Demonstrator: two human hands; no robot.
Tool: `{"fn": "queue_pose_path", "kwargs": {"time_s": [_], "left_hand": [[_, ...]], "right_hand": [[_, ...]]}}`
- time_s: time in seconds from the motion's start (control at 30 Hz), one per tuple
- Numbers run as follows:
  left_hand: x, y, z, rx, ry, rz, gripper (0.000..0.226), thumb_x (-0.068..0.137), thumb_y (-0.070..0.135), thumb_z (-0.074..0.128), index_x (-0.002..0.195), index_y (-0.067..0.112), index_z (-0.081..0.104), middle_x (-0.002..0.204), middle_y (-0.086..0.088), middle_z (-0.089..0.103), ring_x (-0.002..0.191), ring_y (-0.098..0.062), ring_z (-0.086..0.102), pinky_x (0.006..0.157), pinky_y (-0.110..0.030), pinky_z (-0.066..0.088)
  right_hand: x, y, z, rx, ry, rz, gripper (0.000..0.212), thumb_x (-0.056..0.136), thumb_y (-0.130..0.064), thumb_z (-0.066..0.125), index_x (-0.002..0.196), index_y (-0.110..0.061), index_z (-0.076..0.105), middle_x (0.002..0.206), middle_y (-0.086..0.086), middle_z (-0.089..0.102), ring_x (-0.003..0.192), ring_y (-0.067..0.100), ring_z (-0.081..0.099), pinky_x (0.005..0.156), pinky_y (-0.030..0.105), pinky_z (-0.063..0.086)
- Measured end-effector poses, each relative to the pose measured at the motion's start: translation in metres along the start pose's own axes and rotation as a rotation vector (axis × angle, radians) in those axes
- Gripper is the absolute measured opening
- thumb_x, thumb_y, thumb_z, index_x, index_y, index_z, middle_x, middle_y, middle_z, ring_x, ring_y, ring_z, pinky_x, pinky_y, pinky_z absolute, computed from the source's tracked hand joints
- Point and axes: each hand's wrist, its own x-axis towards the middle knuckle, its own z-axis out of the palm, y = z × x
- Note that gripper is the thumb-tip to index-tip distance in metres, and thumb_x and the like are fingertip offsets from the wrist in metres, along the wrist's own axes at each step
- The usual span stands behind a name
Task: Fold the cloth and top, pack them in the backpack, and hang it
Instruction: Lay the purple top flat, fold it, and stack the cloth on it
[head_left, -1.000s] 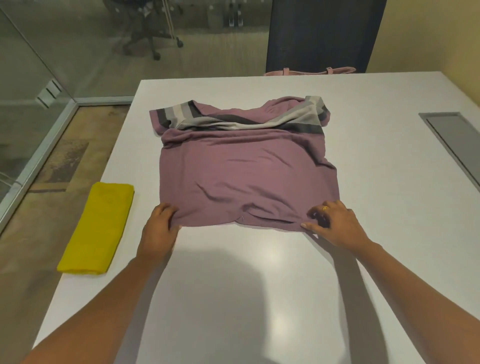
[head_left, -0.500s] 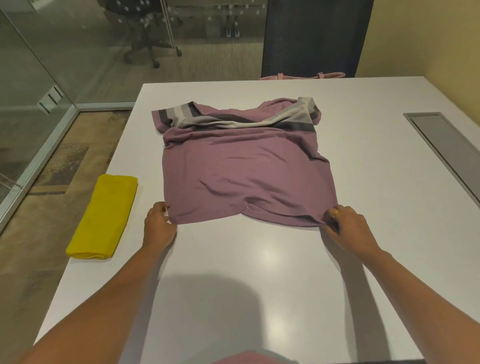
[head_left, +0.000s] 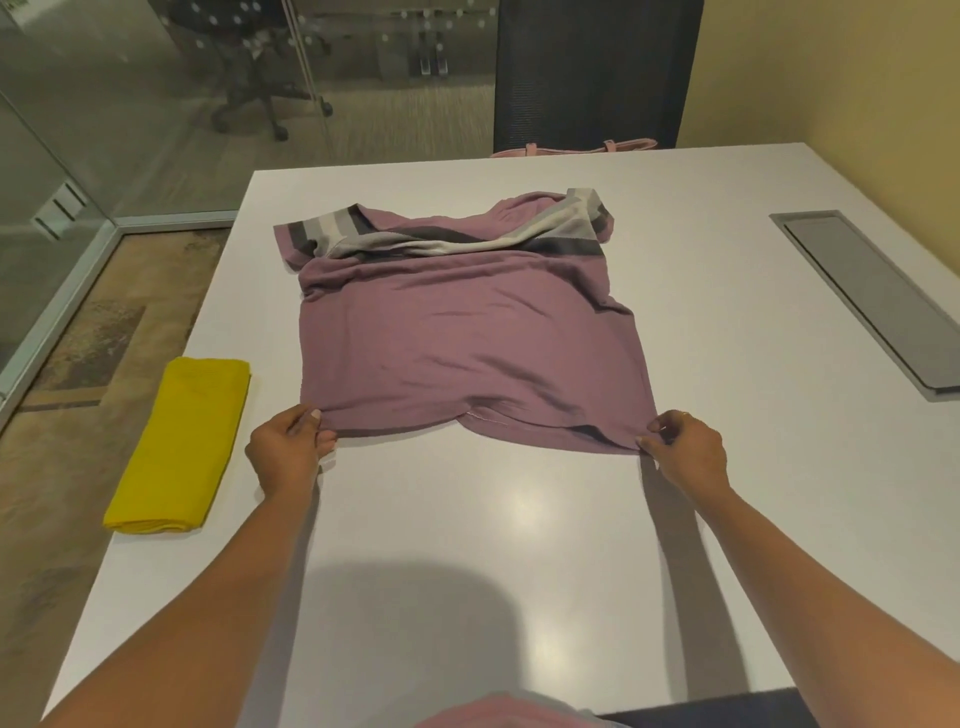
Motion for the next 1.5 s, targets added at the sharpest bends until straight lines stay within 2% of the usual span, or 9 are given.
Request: {"fn": "queue_pose_path", "kwargs": {"time_s": [0.23, 0.37, 0.57, 0.73, 0.9, 1.03, 1.17, 1.33, 1.5], "left_hand": [[-0.006, 0.017, -0.007, -0.255, 0.095, -0.037, 0.028, 0.085, 0.007, 0.065, 0.111, 0.000, 0.059, 0.068, -0.005, 0.059, 0.035, 0.000, 0.051, 0.038, -0.011, 0.043], [-0.010, 0.011, -0.015, -0.326, 0.080, -0.101, 0.030, 0.080, 0.009, 0.071, 0.107, 0.008, 0.058, 0.072, -0.004, 0.060, 0.037, 0.002, 0.053, 0.041, -0.010, 0.044], [-0.014, -0.004, -0.019, -0.324, -0.086, -0.235, 0.046, 0.080, -0.008, 0.065, 0.122, 0.006, 0.052, 0.111, -0.016, 0.062, 0.089, -0.025, 0.063, 0.091, -0.035, 0.051], [-0.017, 0.001, -0.016, -0.271, -0.117, -0.167, 0.042, 0.081, -0.012, 0.060, 0.120, 0.004, 0.053, 0.121, -0.016, 0.061, 0.100, -0.027, 0.060, 0.094, -0.036, 0.048], [-0.014, 0.011, -0.006, -0.215, -0.296, -0.042, 0.049, 0.078, -0.016, 0.061, 0.121, 0.006, 0.055, 0.114, -0.010, 0.061, 0.101, -0.025, 0.060, 0.083, -0.029, 0.053], [-0.012, 0.010, 0.009, 0.183, -0.528, 0.212, 0.066, 0.076, -0.023, 0.057, 0.133, 0.008, 0.048, 0.126, -0.008, 0.056, 0.111, -0.018, 0.052, 0.081, -0.012, 0.046], [-0.014, 0.009, 0.018, 0.432, -0.687, 0.403, 0.064, 0.074, -0.022, 0.058, 0.131, 0.007, 0.050, 0.124, -0.008, 0.050, 0.106, -0.014, 0.048, 0.086, -0.002, 0.030], [-0.006, 0.011, 0.020, 0.284, -0.474, 0.219, 0.051, 0.077, -0.009, 0.066, 0.124, 0.004, 0.054, 0.112, -0.016, 0.062, 0.097, -0.028, 0.060, 0.084, -0.026, 0.046], [0.001, 0.022, 0.028, 0.250, -0.345, 0.140, 0.050, 0.073, 0.006, 0.077, 0.115, 0.002, 0.052, 0.082, -0.005, 0.057, 0.079, -0.021, 0.056, 0.080, -0.035, 0.051]], "right_hand": [[-0.006, -0.014, -0.012, 0.302, 0.183, 0.075, 0.013, 0.082, 0.005, 0.048, 0.086, -0.003, 0.058, 0.072, 0.003, 0.051, 0.061, 0.024, 0.049, 0.058, 0.028, 0.044], [-0.008, -0.007, -0.017, 0.338, 0.210, 0.072, 0.024, 0.087, 0.004, 0.046, 0.097, -0.001, 0.067, 0.088, 0.004, 0.056, 0.072, 0.020, 0.050, 0.057, 0.014, 0.042], [-0.010, 0.010, -0.019, 0.355, 0.081, 0.061, 0.029, 0.080, 0.002, 0.054, 0.106, -0.007, 0.065, 0.093, 0.011, 0.066, 0.051, 0.002, 0.062, 0.047, 0.007, 0.043], [-0.009, 0.011, -0.017, 0.386, 0.095, 0.017, 0.032, 0.077, -0.002, 0.068, 0.108, -0.006, 0.066, 0.105, 0.007, 0.065, 0.086, 0.021, 0.062, 0.064, 0.014, 0.043], [-0.005, 0.009, -0.016, 0.432, 0.187, 0.082, 0.027, 0.083, -0.017, 0.066, 0.107, -0.006, 0.066, 0.100, 0.012, 0.067, 0.085, 0.028, 0.066, 0.064, 0.020, 0.055], [-0.004, 0.003, -0.020, 0.153, 0.282, 0.249, 0.027, 0.083, -0.002, 0.051, 0.104, -0.008, 0.067, 0.088, 0.015, 0.066, 0.076, 0.032, 0.060, 0.075, 0.034, 0.046], [-0.006, -0.004, -0.013, -0.008, 0.301, 0.115, 0.025, 0.083, 0.002, 0.049, 0.096, -0.009, 0.067, 0.118, 0.009, 0.057, 0.109, 0.031, 0.051, 0.095, 0.041, 0.035], [-0.010, -0.018, 0.009, -0.125, 0.116, -0.213, 0.016, 0.083, -0.008, 0.055, 0.091, -0.008, 0.068, 0.108, 0.010, 0.059, 0.099, 0.030, 0.055, 0.083, 0.036, 0.041], [-0.013, -0.024, 0.020, -0.153, 0.033, -0.228, 0.018, 0.083, -0.010, 0.057, 0.099, -0.009, 0.066, 0.109, 0.010, 0.059, 0.101, 0.030, 0.054, 0.088, 0.043, 0.043]]}}
